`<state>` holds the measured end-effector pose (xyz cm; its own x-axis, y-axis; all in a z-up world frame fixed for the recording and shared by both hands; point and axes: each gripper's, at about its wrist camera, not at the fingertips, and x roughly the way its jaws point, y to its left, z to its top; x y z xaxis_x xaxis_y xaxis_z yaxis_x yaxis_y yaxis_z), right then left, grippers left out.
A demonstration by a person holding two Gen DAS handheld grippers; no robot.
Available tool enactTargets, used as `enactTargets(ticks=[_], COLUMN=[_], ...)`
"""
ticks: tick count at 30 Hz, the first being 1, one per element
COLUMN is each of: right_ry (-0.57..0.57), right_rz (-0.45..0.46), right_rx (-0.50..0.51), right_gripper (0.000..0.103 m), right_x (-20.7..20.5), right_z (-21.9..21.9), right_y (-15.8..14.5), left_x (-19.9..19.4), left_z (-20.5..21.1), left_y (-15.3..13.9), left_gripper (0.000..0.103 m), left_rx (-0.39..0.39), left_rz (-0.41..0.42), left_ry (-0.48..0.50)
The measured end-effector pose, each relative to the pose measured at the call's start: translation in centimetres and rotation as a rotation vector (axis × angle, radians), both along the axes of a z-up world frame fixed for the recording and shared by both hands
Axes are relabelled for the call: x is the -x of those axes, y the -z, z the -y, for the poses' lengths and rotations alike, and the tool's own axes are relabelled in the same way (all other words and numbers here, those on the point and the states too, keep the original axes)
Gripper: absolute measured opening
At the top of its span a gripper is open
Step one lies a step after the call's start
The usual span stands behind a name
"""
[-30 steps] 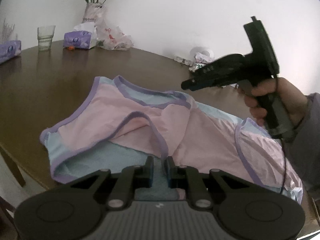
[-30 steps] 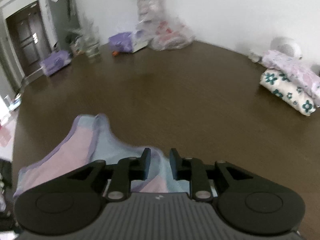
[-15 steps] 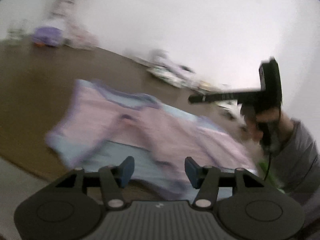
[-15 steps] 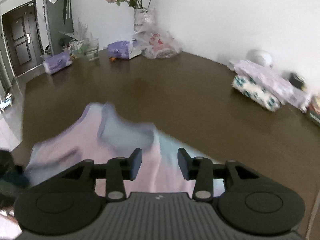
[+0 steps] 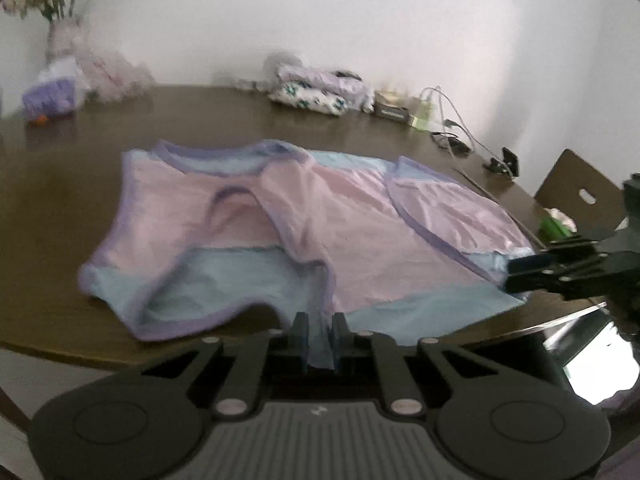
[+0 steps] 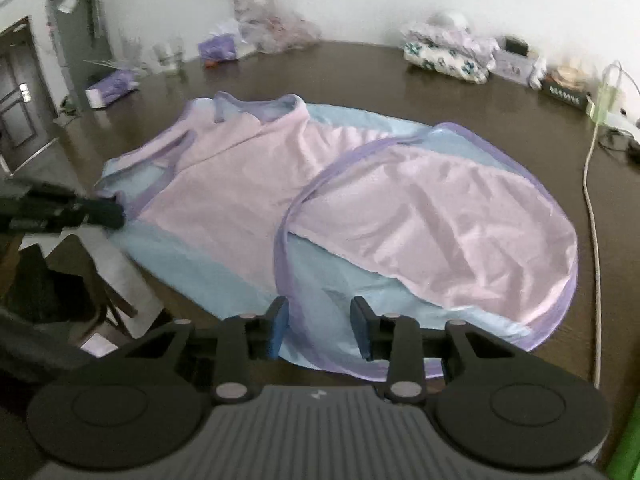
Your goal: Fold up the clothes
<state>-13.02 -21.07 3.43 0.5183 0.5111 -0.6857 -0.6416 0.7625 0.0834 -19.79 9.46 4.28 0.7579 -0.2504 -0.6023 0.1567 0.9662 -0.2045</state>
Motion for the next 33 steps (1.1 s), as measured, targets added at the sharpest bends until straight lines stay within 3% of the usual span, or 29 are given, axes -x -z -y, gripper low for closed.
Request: enactTargets(ticks=[2,4,6,8,10,12,15,18,21,28,30,31,32,33], right_ry=[-0.036,-0.078,-0.114,-0.132,-0.137,-0.142,-0.149,-0.157,-0.170,-0.179,-0.185,-0.182,-0.179,-0.176], right_rz=[0.040,0.061,0.078,0.086,0.087,0.088,0.089,0.090,0.094,0.082,0.090,0.097,0.103,0.107], right_rx=[-0.021,-0.034,-0.015,-0.006,-0.008,-0.009,-0.012,-0.014,-0.018,-0.011,-0.014,-0.017,-0.019,-0.022], right_gripper=[0.035,0.035,0.035,0.033,0.030,0.029,0.028,0.027,0.027,0.025,0.023,0.016,0.006,0.003], right_x=[0.9,1.4,1.7,1.9,2.0,2.0,2.1,2.2,2.4,2.2,2.2,2.1,2.0,1.9], right_z=[0.7,1.1,0.9,0.9,1.0,1.0,1.1,1.2,1.3,1.5,1.7,1.8,2.0,2.1], right_y=[-0.4,-0.7,-0.4,-0.2,0.0,0.2,0.5,0.8,0.9,1.6,1.8,1.9,1.9,2.0], left_x=[0.5,1.1,2.0,2.6,2.6,2.3,2.2,1.9,0.4,-0.5,-0.8,-0.9,-1.1,-1.2], left_z=[-0.3,0.2,1.1,0.9,-0.6,-1.9,-0.4,2.6,3.7,1.4,1.0,0.9,0.8,0.7], left_y=[-0.7,-1.2,-1.4,-1.2,-1.0,-1.2,-1.7,-0.9,0.7,1.9,2.1,2.0,1.9,1.7], left_gripper=[0.034,0.047,0.047,0.049,0.044,0.035,0.034,0.039,0.034,0.029,0.018,0.007,0.006,0.004], left_rx=[-0.002,0.031,-0.016,-0.135,-0.208,-0.183,-0.150,-0.261,-0.344,-0.365,-0.355,-0.351,-0.351,-0.350], left_rz=[0.027,0.060,0.108,0.144,0.129,0.098,0.173,0.258,0.204,0.144,0.136,0.127,0.119,0.112], left_ry=[0.006,0.097,0.191,0.201,0.128,0.069,0.204,0.382,0.467,0.537,0.549,0.550,0.550,0.553])
